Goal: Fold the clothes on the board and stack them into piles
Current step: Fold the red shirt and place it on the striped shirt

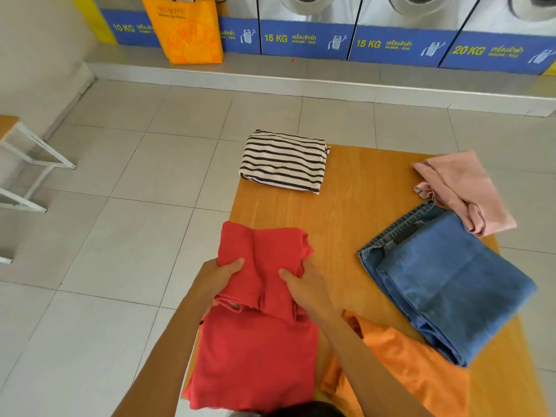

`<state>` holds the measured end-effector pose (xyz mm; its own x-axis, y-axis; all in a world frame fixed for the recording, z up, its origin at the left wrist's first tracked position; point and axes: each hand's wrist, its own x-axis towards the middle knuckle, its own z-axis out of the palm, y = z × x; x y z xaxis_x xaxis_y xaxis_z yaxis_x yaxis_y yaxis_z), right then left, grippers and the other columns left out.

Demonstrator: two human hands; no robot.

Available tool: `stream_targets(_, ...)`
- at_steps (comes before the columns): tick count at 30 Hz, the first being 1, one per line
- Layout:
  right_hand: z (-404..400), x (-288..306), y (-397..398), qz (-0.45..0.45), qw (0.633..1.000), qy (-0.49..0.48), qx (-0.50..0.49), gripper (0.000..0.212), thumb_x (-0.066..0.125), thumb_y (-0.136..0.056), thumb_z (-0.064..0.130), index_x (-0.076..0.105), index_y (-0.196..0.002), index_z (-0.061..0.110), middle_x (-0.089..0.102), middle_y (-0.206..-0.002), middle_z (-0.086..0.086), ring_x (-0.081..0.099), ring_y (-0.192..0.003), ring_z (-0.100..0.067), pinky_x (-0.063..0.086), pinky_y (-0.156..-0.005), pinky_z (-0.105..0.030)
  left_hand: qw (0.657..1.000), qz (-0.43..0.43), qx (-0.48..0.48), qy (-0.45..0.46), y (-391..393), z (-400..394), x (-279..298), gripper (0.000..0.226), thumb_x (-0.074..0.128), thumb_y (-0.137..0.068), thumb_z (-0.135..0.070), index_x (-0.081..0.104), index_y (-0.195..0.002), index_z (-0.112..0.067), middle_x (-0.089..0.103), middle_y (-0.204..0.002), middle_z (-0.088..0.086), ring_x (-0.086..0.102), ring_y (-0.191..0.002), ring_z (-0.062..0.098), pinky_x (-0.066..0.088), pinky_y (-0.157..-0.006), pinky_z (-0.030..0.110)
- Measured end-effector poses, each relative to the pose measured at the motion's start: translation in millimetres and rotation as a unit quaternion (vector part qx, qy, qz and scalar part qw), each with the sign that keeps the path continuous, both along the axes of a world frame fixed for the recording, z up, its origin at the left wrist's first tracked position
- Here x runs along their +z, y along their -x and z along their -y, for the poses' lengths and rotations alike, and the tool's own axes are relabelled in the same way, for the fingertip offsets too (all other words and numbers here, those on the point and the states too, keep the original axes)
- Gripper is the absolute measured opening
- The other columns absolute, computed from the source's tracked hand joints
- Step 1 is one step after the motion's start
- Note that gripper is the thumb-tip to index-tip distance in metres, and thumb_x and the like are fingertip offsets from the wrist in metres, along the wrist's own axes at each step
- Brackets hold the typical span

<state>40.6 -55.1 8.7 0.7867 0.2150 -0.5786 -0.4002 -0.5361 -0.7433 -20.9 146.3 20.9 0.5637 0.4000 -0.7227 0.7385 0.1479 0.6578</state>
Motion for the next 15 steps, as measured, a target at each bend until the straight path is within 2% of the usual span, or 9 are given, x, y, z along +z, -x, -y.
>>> stream_targets(3, 6, 6, -10, 0.021, 0.999, -0.015, -0.026, 0.047, 0.060, -0.095, 0.032, 0.048, -0.140, 0.024, 0.061, -0.125, 0.008, 0.059, -0.118, -0.018, 0.049, -0.098, -0.037, 0.999, 0.051, 0.003, 0.001, -7, 5, 11, 0.052, 0.072, -0.087, -0.037, 0.057, -0.133, -0.016, 0.070, -0.111, -0.002, 0.068, -0.100, 0.020, 0.056, -0.085, 0.038)
stream_targets(6, 9, 12, -29, 0.076, 0.996, -0.010, -0.045, 0.027, 0.053, -0.100, 0.024, 0.049, -0.127, 0.020, 0.060, -0.104, 0.013, 0.063, -0.103, -0.018, 0.047, -0.073, -0.027, 0.994, 0.096, -0.024, -0.050, -25, 6, 23, 0.057, 0.069, -0.089, -0.041, 0.052, -0.139, -0.018, 0.067, -0.121, -0.001, 0.065, -0.108, 0.023, 0.055, -0.093, 0.042)
stream_targets(7, 8, 16, -37, 0.100, 0.993, -0.008, -0.058, 0.027, 0.052, -0.101, 0.022, 0.048, -0.127, 0.019, 0.060, -0.102, 0.011, 0.064, -0.096, -0.016, 0.044, -0.067, -0.025, 0.991, 0.110, -0.032, -0.068, -33, 6, 27, 0.060, 0.068, -0.089, -0.043, 0.050, -0.141, -0.020, 0.065, -0.125, -0.001, 0.064, -0.110, 0.024, 0.055, -0.094, 0.043)
stream_targets(9, 6, 25, -57, 0.151, 0.985, -0.002, -0.084, 0.037, 0.051, -0.101, 0.020, 0.042, -0.137, 0.017, 0.064, -0.114, 0.001, 0.063, -0.089, -0.013, 0.047, -0.070, -0.029, 0.986, 0.139, -0.045, -0.086, -53, 4, 37, 0.062, 0.067, -0.088, -0.045, 0.046, -0.142, -0.022, 0.062, -0.128, -0.002, 0.064, -0.111, 0.024, 0.056, -0.093, 0.042)
stream_targets(11, 1, 37, -78, 0.202, 0.975, 0.004, -0.091, 0.057, 0.051, -0.101, 0.018, 0.026, -0.152, 0.019, 0.058, -0.131, 0.004, 0.063, -0.097, -0.017, 0.049, -0.081, -0.034, 0.980, 0.161, -0.061, -0.102, -77, -2, 46, 0.062, 0.067, -0.089, -0.044, 0.045, -0.143, -0.023, 0.061, -0.127, -0.003, 0.063, -0.111, 0.024, 0.056, -0.093, 0.042)
stream_targets(12, -2, 43, -89, 0.223, 0.971, 0.000, -0.090, 0.066, 0.052, -0.101, 0.017, 0.017, -0.157, 0.023, 0.054, -0.130, 0.008, 0.063, -0.096, -0.016, 0.048, -0.081, -0.033, 0.977, 0.169, -0.068, -0.112, -90, -8, 49, 0.061, 0.066, -0.089, -0.044, 0.045, -0.143, -0.024, 0.061, -0.127, -0.004, 0.063, -0.112, 0.023, 0.056, -0.093, 0.042)
stream_targets(15, -10, 59, -123, 0.266, 0.962, -0.015, -0.063, 0.077, 0.049, -0.102, 0.013, 0.003, -0.159, 0.035, 0.045, -0.108, 0.025, 0.053, -0.073, 0.001, 0.042, -0.063, -0.021, 0.966, 0.185, -0.102, -0.149, -131, -27, 55, 0.056, 0.064, -0.091, -0.045, 0.044, -0.141, -0.027, 0.060, -0.126, -0.005, 0.062, -0.110, 0.021, 0.055, -0.094, 0.044)
